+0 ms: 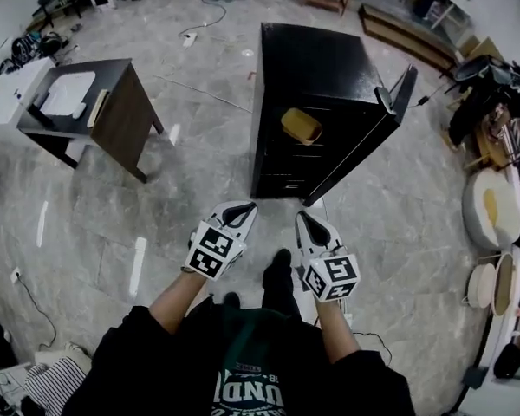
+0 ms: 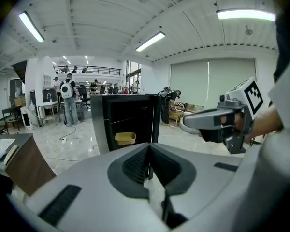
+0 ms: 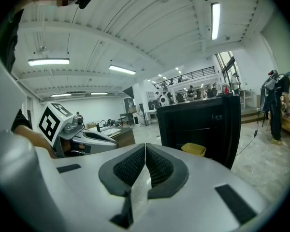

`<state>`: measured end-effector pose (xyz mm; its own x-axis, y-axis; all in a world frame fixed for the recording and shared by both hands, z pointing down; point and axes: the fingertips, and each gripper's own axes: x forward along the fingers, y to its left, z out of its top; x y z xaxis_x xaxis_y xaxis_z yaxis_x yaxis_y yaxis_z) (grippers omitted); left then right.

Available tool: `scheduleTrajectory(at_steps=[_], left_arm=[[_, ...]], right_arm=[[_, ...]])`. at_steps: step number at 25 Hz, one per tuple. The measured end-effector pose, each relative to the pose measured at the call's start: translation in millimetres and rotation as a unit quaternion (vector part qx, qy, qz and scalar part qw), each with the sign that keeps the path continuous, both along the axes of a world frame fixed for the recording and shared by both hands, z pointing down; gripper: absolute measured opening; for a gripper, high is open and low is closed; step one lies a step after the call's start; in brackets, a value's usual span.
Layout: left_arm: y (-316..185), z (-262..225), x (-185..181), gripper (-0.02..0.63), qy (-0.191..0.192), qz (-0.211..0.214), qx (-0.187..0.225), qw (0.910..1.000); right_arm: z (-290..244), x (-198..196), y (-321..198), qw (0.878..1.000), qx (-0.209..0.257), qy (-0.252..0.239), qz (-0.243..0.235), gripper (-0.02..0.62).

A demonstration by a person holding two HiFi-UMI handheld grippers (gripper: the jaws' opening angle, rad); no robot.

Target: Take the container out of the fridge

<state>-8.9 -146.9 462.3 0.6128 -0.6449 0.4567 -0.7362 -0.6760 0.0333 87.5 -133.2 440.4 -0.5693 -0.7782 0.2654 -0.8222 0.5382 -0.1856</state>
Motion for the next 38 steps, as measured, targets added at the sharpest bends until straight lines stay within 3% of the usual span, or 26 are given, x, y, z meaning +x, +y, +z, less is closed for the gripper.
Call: scheduleTrajectory(at_steps=[12, 29, 38], left_arm=[[-51, 4, 17, 0.014, 0.010, -0.017, -0.014, 0.9997], [-57, 16, 54, 0.014, 0.001, 0.015, -0.014, 0.9998], [-70, 13, 58, 0.014, 0.013, 0.002, -0.009, 0.9999]], right_arm=[[4, 10, -54, 1.000, -0.009, 0.001, -0.018, 0.034], [20, 36, -56, 1.000, -0.021, -0.007, 0.009, 0.034], [18, 44, -67, 1.000, -0.006, 0.009, 0.003, 0.035]])
